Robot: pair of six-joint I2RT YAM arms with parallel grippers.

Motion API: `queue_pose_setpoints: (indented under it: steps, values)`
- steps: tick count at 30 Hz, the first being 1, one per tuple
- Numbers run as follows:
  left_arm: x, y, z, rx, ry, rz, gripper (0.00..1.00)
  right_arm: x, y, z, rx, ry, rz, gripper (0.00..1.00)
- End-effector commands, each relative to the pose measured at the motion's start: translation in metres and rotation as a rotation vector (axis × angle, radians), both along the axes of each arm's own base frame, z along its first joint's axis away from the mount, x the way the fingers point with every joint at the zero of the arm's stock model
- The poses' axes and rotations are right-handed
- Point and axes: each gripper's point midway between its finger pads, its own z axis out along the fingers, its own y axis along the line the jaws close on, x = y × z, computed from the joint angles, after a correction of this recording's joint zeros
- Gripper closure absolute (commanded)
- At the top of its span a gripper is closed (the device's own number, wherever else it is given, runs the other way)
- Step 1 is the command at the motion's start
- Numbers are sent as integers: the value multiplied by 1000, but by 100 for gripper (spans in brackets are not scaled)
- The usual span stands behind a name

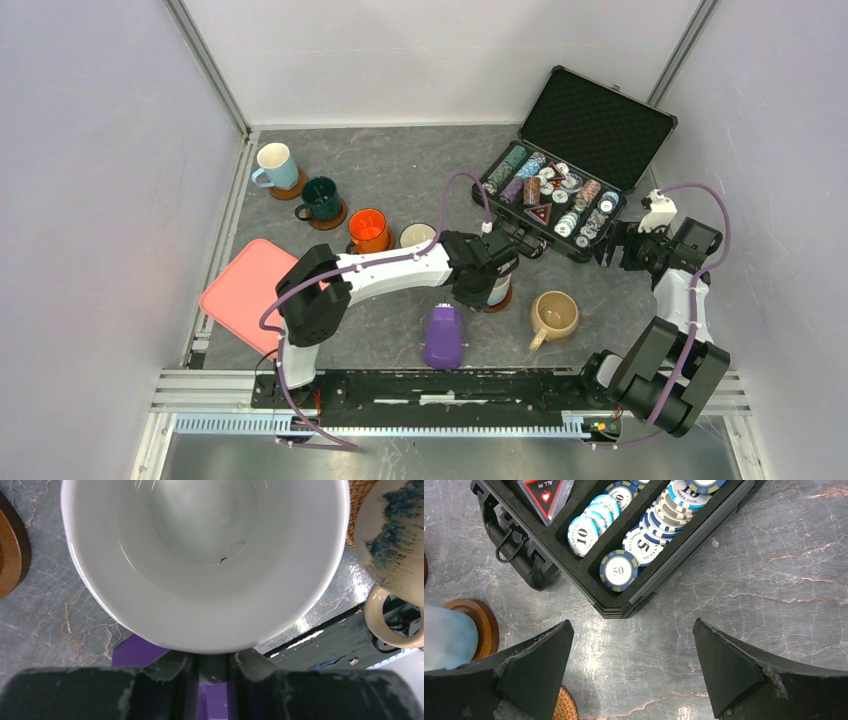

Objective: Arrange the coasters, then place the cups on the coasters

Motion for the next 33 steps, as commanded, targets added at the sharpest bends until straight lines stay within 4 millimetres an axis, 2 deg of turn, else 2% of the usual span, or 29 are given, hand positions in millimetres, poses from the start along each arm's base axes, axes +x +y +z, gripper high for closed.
queue_pose_setpoints:
  steps: [1, 5, 13, 25, 30, 33]
  values:
    - [3, -23, 10, -88, -16, 36, 75, 4, -5, 10, -39, -45, 1, 2]
    - [3, -20, 9, -82, -20, 42, 58, 4, -5, 10, -38, -45, 0, 2]
    - [6, -17, 10, -73, -42, 47, 46, 4, -5, 10, -36, -43, 1, 2]
    - [20, -9, 17, -44, -126, 78, 42, 5, -5, 10, -36, -44, 1, 2]
    - [21, -8, 27, -61, -143, 67, 28, 5, -5, 10, -34, -44, 2, 2]
    - [24, -10, 41, -91, -168, 44, 19, 4, -5, 10, -34, -43, 2, 2]
